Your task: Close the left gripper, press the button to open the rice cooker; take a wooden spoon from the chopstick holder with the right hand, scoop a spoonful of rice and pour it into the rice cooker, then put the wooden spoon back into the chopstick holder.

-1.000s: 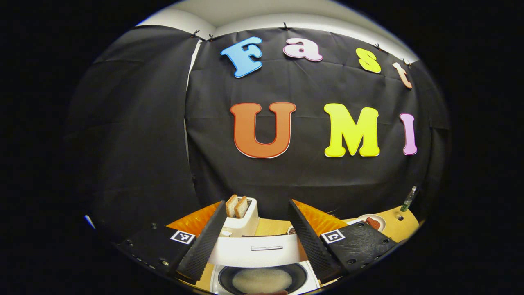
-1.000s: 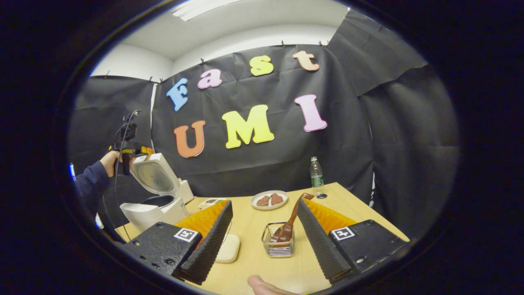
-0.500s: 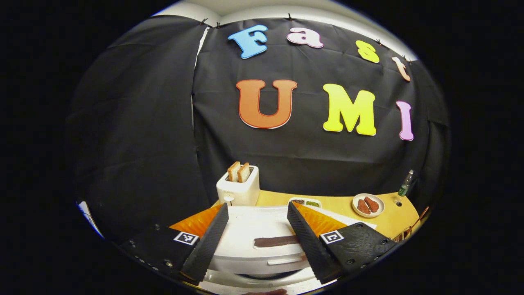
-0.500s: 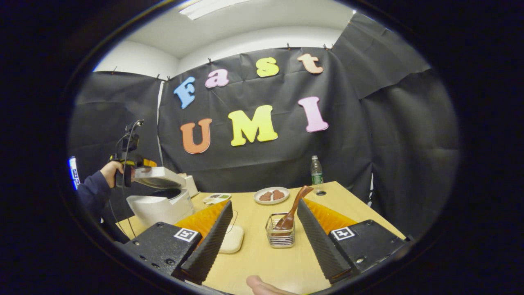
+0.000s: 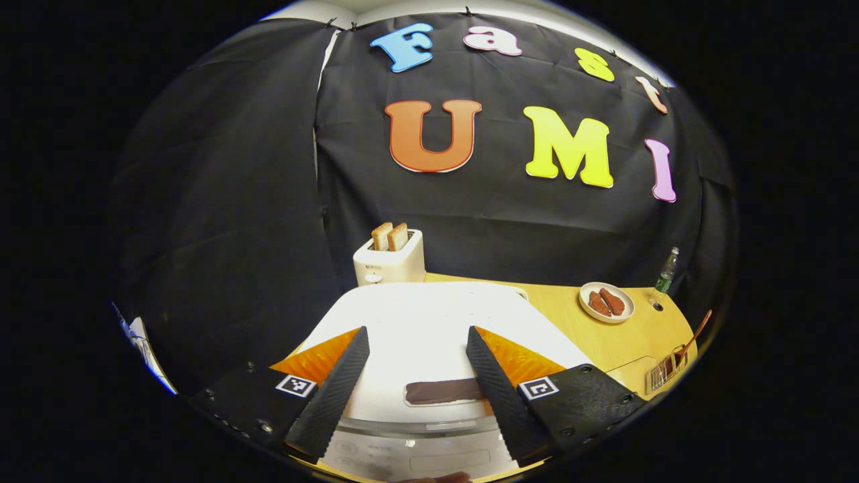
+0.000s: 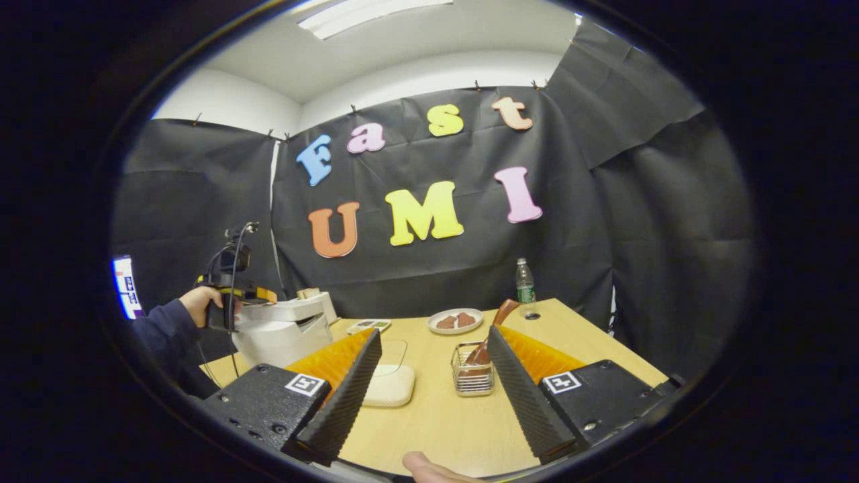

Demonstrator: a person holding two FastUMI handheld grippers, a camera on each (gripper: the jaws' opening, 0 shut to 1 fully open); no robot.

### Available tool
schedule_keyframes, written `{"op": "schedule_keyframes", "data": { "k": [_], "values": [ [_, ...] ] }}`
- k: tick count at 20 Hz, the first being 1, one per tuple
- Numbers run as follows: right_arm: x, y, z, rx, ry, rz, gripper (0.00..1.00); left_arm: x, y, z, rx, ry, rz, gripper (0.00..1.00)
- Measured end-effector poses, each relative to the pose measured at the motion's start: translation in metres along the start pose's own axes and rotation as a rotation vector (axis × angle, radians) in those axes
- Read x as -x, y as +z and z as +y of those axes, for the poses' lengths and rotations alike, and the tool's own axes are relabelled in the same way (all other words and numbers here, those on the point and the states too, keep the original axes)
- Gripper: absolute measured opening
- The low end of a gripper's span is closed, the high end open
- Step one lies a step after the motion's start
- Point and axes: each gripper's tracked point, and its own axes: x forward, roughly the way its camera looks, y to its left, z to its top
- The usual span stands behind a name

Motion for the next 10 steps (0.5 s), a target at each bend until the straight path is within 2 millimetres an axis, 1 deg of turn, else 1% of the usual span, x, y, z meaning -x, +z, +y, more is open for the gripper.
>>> {"op": "schedule_keyframes", "data": {
  "k": [3,4,5,6,8,10],
  "values": [
    [0.012,0.005,0.004,0.042,-0.006,-0.032,1.0,0.004,-0.008,-0.003,-0.012,0.006,0.009,0.95],
    [0.016,0.008,0.008,0.049,-0.002,-0.049,0.98,0.005,-0.01,-0.004,-0.01,0.007,0.01,0.95],
    [0.02,0.012,0.01,0.046,0.002,-0.069,1.0,0.008,-0.011,-0.006,-0.009,0.008,0.007,0.95],
    [0.023,0.015,0.013,0.042,0.007,-0.082,1.0,0.009,-0.013,-0.007,-0.011,0.009,0.008,0.95],
    [0.025,0.011,0.017,0.042,0.018,-0.081,1.0,0.013,-0.016,-0.009,-0.019,0.007,0.006,0.95],
    [0.025,0.01,0.016,0.038,0.02,-0.071,0.99,0.017,-0.016,-0.012,-0.028,-0.005,0.007,0.95]
  ]
}}
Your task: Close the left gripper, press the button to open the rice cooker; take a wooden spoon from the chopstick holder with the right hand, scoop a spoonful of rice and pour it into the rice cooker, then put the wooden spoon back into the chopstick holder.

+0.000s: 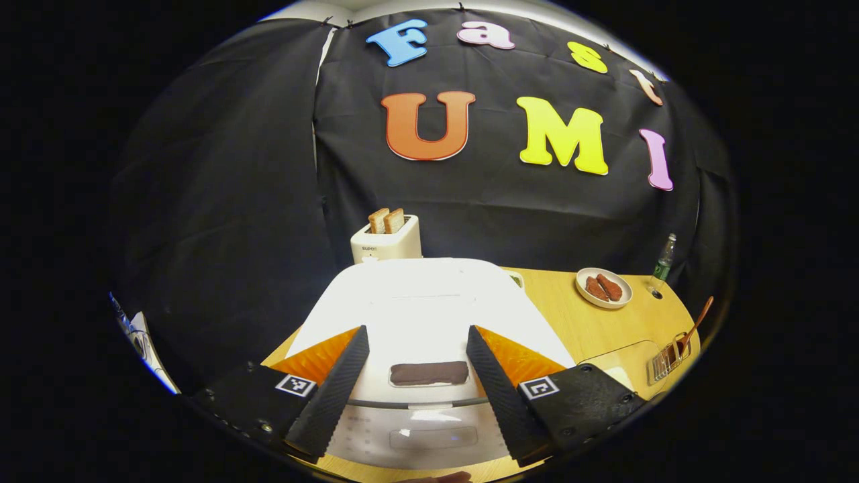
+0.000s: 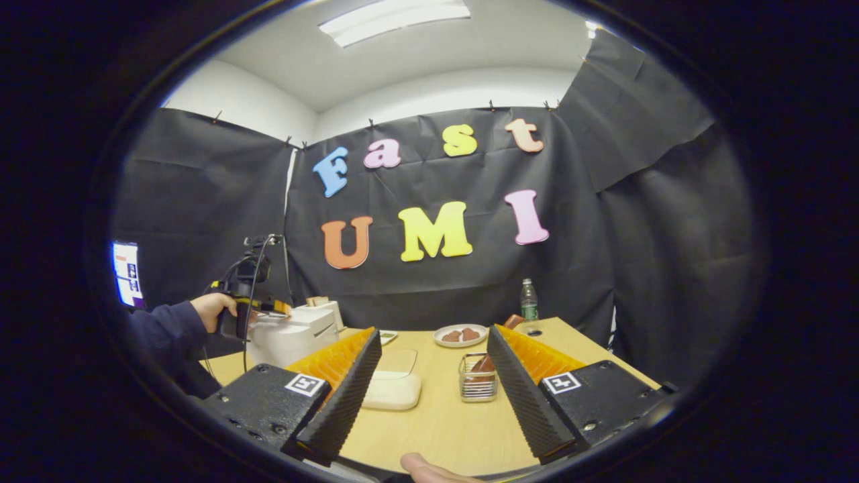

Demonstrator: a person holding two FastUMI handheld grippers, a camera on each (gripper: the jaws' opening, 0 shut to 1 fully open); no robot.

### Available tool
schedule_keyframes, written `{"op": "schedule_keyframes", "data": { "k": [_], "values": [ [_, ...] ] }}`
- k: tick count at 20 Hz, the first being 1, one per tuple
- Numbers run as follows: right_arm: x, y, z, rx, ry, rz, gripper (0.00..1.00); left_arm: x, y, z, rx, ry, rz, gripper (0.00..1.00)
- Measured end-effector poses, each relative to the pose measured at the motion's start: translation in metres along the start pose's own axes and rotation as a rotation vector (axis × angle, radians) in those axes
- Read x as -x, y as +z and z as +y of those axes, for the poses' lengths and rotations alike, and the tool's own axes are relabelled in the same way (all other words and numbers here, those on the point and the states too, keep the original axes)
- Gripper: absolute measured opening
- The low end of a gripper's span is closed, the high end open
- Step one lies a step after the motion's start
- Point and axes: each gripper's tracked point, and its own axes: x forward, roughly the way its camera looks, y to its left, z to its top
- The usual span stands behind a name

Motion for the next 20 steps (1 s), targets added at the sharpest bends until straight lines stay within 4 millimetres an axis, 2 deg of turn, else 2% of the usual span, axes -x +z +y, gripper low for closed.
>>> {"op": "schedule_keyframes", "data": {
  "k": [4,6,16,20],
  "values": [
    [-0.003,-0.005,-0.002,-0.016,-0.007,0.021,1.0,0.003,-0.005,-0.003,-0.015,-0.034,0.031,0.95],
    [-0.007,-0.009,-0.001,-0.027,-0.003,0.038,1.0,0.003,-0.016,-0.002,-0.02,-0.042,0.073,0.95],
    [-0.013,-0.013,0.013,-0.038,0.005,0.071,1.0,0.002,-0.013,0.0,-0.032,-0.059,0.052,0.96],
    [-0.013,-0.008,0.011,-0.021,-0.008,0.065,1.0,0.012,-0.013,0.001,-0.031,-0.049,0.034,0.96]
  ]
}}
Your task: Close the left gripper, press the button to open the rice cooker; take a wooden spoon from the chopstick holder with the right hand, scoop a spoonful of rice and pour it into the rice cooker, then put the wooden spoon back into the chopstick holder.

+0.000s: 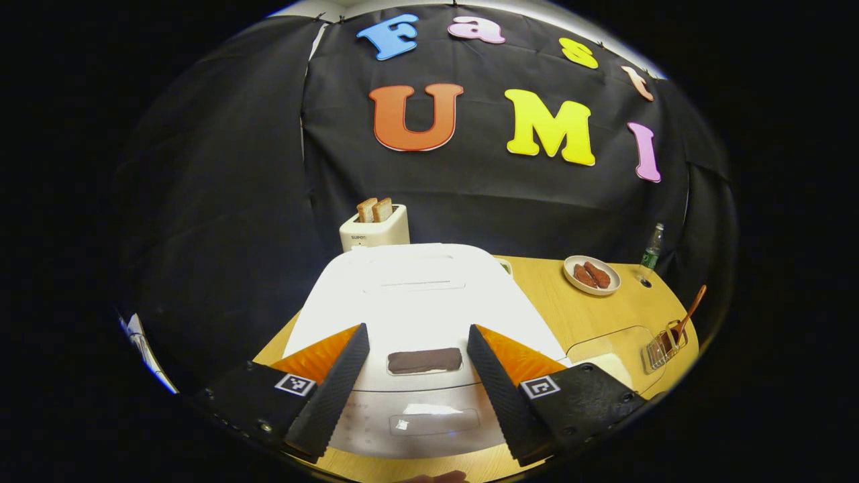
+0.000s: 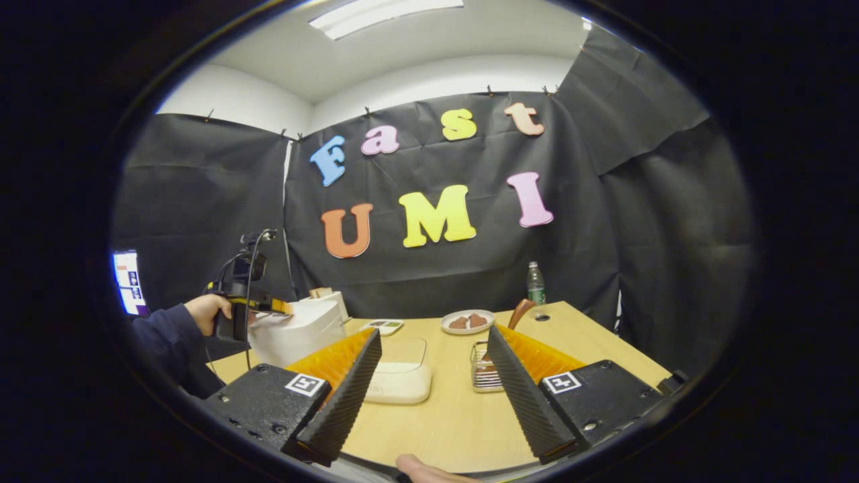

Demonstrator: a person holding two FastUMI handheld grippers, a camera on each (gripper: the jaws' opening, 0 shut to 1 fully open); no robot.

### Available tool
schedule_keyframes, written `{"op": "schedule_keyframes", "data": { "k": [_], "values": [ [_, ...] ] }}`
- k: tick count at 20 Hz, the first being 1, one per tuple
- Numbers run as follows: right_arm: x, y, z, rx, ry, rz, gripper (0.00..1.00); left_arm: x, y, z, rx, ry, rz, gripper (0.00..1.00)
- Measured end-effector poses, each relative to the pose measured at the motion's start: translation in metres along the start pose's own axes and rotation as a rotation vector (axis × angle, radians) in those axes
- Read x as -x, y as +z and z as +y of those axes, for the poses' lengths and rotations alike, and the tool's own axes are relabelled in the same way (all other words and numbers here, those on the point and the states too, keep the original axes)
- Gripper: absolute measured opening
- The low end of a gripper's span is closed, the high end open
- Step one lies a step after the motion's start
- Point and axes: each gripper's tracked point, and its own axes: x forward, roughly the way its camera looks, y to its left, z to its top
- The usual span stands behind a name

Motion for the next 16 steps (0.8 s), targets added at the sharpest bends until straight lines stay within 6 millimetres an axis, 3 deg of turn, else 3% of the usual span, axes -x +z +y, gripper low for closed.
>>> {"op": "schedule_keyframes", "data": {
  "k": [4,7,12,16],
  "values": [
    [-0.006,0.008,-0.007,0.046,-0.028,-0.008,1.0,0.023,-0.002,0.003,0.012,0.001,-0.02,0.95],
    [-0.008,0.015,-0.008,0.074,-0.044,-0.013,0.99,0.053,0.007,-0.002,0.01,-0.012,-0.066,0.94],
    [-0.016,0.026,0.005,0.131,-0.046,-0.004,1.0,0.123,0.029,-0.032,-0.006,-0.097,-0.166,0.94],
    [-0.02,0.043,0.01,0.178,-0.065,-0.004,1.0,0.179,0.035,-0.051,-0.013,-0.133,-0.248,0.94]
  ]
}}
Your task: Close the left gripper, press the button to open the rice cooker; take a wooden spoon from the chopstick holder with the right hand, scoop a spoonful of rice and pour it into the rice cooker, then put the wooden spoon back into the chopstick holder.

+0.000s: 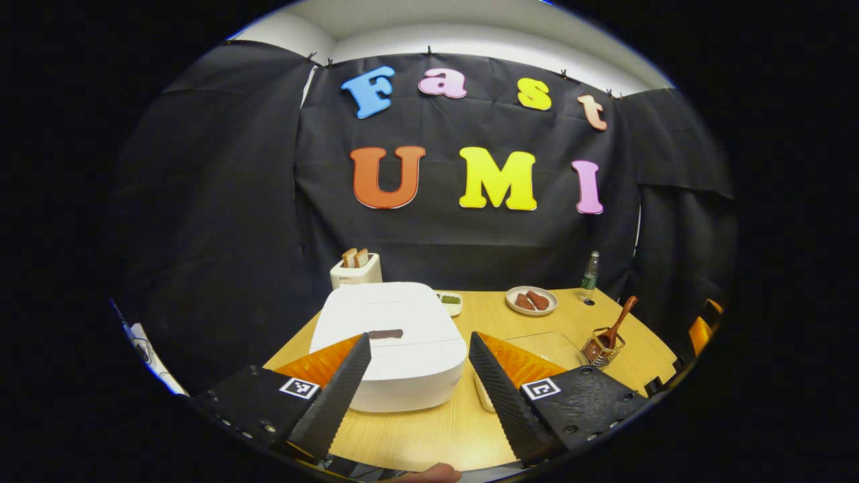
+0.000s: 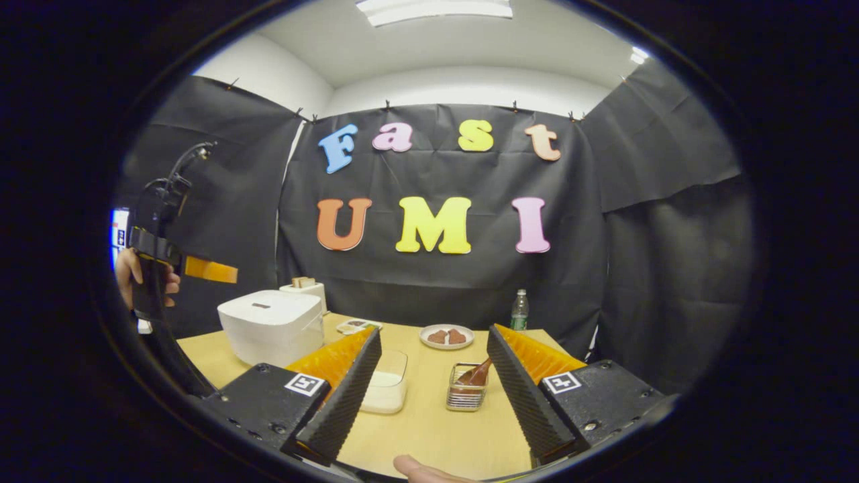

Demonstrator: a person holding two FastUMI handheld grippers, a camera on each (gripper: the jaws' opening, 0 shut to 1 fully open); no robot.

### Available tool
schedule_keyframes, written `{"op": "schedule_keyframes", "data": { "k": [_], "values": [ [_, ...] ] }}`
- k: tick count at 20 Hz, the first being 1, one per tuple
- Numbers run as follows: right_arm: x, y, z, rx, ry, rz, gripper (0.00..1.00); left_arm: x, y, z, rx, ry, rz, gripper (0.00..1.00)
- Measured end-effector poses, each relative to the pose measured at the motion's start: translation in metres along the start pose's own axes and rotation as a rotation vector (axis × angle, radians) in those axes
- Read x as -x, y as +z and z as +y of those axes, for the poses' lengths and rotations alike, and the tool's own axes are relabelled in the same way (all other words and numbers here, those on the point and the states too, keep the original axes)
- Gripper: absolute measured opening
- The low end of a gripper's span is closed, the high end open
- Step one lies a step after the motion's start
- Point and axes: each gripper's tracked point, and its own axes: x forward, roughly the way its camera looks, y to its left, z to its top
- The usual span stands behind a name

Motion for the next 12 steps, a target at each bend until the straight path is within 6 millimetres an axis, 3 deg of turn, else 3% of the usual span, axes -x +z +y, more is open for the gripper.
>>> {"op": "schedule_keyframes", "data": {
  "k": [5,12],
  "values": [
    [-0.006,0.019,0.006,-0.079,0.016,0.054,0.99,0.062,0.036,-0.01,0.015,-0.024,-0.134,0.94],
    [-0.013,0.041,-0.006,-0.187,-0.053,0.124,0.99,0.125,0.054,-0.014,-0.021,0.0,-0.261,0.94]
  ]
}}
